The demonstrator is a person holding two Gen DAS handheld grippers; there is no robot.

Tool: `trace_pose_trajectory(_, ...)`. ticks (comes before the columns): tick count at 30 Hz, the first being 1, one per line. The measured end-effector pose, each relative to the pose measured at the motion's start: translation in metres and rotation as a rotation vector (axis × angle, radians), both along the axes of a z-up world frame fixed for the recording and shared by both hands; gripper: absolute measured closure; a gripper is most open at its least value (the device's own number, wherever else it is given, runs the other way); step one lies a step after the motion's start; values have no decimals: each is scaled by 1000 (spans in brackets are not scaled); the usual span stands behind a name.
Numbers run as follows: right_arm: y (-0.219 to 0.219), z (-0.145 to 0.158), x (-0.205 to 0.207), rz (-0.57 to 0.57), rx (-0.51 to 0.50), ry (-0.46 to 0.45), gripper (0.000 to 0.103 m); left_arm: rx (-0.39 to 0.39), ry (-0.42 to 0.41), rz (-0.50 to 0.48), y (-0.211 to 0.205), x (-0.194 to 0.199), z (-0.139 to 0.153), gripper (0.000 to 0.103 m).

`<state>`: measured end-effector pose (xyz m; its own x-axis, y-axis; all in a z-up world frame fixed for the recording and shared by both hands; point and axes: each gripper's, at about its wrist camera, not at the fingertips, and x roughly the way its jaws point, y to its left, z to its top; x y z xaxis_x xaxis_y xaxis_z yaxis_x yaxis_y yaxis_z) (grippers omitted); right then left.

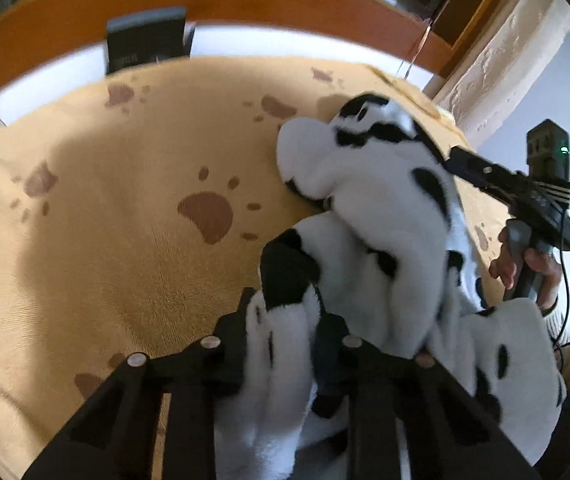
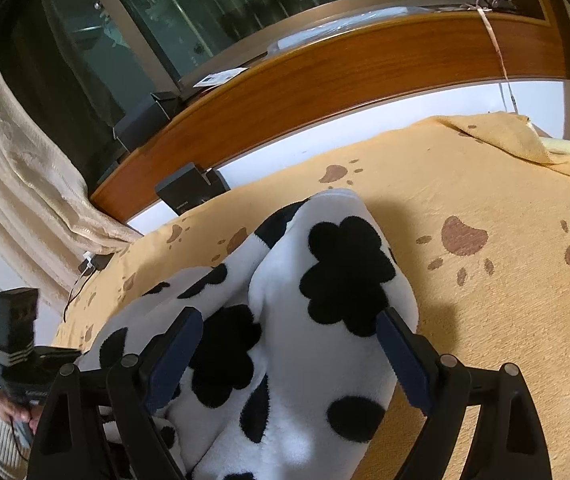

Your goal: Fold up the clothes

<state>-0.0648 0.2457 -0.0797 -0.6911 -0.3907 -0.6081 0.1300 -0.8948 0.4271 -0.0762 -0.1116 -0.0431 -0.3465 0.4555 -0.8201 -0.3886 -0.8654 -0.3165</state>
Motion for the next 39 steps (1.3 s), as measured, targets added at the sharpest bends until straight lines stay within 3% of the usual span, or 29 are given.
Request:
trace_pose_trajectory(3, 2, 4, 3, -19, 10, 24, 12, 24, 65, 31, -2, 14, 19, 80)
trace_pose_trajectory(7, 6, 9, 7, -48, 29, 60, 12, 152, 183, 174, -55, 30, 68, 80)
trace_pose_trajectory(12, 15, 11, 6, -70, 23, 67, 12, 234, 244, 324, -114, 53, 99, 81)
trace_pose_trajectory(17, 33, 9, 0, -117, 6, 48, 12, 245, 213, 387, -138, 71, 79, 81)
trace_pose_trajectory(24, 49, -10, -35, -84, -27, -87, 12, 281, 93, 466, -160, 61, 28, 77)
trace_pose_trajectory(27, 39, -17, -55, -22, -28, -148, 12, 267, 79, 481, -168, 57, 10, 60)
trace_pose_trajectory(29, 33, -21, -66, 8, -44, -178, 12, 292, 67, 497, -175, 57, 3, 23)
trace_pose_trajectory(30, 31, -24, -71, 17, -54, -193, 12, 312, 60, 509, -179, 57, 0, 18)
trace_pose_trajectory(35, 16, -30, -83, 55, -112, -206, 10, 409, -28, 572, -194, 48, -14, 14)
trace_pose_trajectory(39, -4, -32, -82, 155, -152, -204, 10, 406, -63, 542, -186, 37, -20, 14)
